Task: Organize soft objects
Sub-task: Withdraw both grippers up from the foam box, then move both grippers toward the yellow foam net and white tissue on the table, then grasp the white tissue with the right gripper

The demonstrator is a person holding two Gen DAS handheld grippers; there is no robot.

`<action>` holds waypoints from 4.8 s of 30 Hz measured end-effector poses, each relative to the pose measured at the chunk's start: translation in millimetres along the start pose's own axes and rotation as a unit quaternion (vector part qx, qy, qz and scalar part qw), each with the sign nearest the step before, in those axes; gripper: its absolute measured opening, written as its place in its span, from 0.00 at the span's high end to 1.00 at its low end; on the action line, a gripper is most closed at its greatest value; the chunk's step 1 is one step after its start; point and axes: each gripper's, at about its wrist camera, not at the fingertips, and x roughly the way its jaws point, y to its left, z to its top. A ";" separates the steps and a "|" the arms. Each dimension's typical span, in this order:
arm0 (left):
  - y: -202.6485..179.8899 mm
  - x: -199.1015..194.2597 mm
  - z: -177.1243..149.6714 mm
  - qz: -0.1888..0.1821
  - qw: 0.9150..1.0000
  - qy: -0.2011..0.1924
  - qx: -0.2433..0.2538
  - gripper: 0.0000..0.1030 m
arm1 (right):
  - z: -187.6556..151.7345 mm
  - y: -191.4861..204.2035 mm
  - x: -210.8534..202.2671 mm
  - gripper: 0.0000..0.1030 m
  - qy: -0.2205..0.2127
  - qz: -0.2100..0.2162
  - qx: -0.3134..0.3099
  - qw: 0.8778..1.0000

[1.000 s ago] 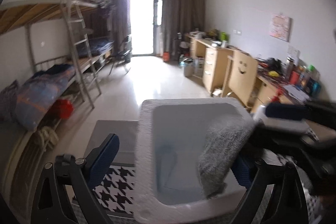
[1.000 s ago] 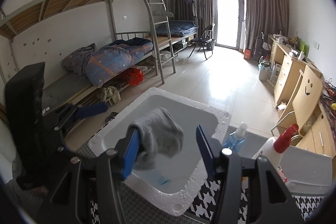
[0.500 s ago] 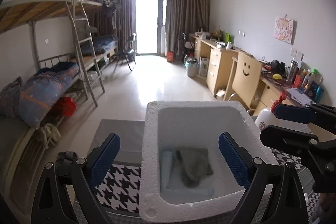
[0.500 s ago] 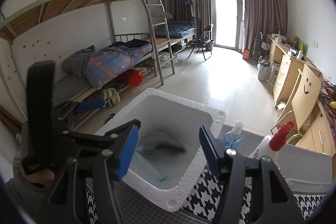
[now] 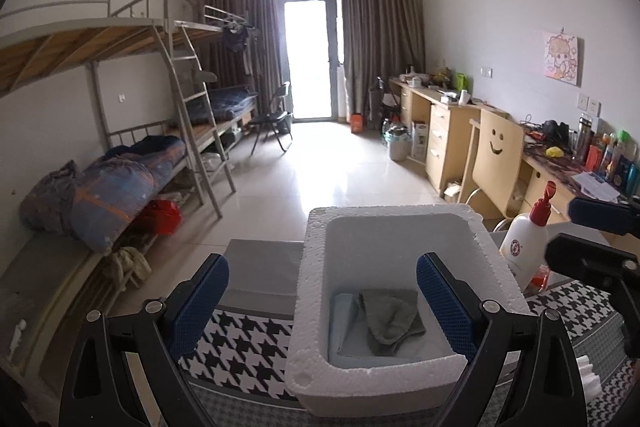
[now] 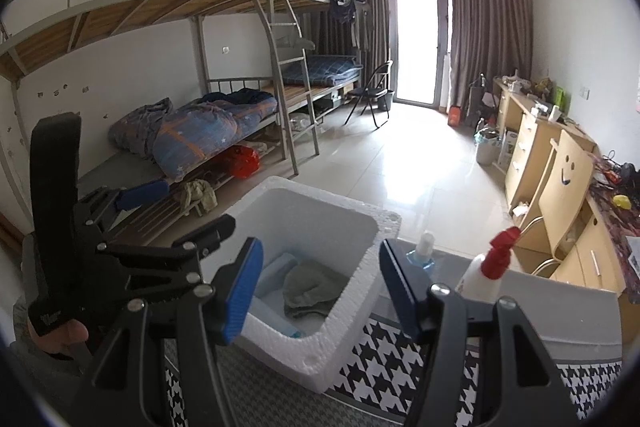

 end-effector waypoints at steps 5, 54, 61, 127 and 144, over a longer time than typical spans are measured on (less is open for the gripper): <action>-3.1 -10.3 -2.1 0.012 1.000 -0.012 -0.001 0.07 | -6.4 2.0 -12.7 0.37 -0.011 -0.014 -0.004 1.000; -65.0 -106.9 -36.1 -0.093 0.992 -0.076 0.038 0.01 | -69.1 -18.3 -120.0 0.11 -0.099 -0.087 0.019 0.991; -72.3 -114.4 -47.5 -0.104 0.991 -0.075 0.035 0.01 | -77.3 -22.5 -130.4 0.11 -0.106 -0.107 0.025 0.988; -113.6 -78.4 -147.3 -0.195 0.980 0.019 0.038 0.01 | -205.2 -55.0 -101.8 0.11 0.008 -0.137 0.089 0.987; -132.5 -56.1 -159.1 -0.207 0.974 0.062 0.065 0.01 | -220.7 -87.5 -74.6 0.14 0.061 -0.104 0.155 0.980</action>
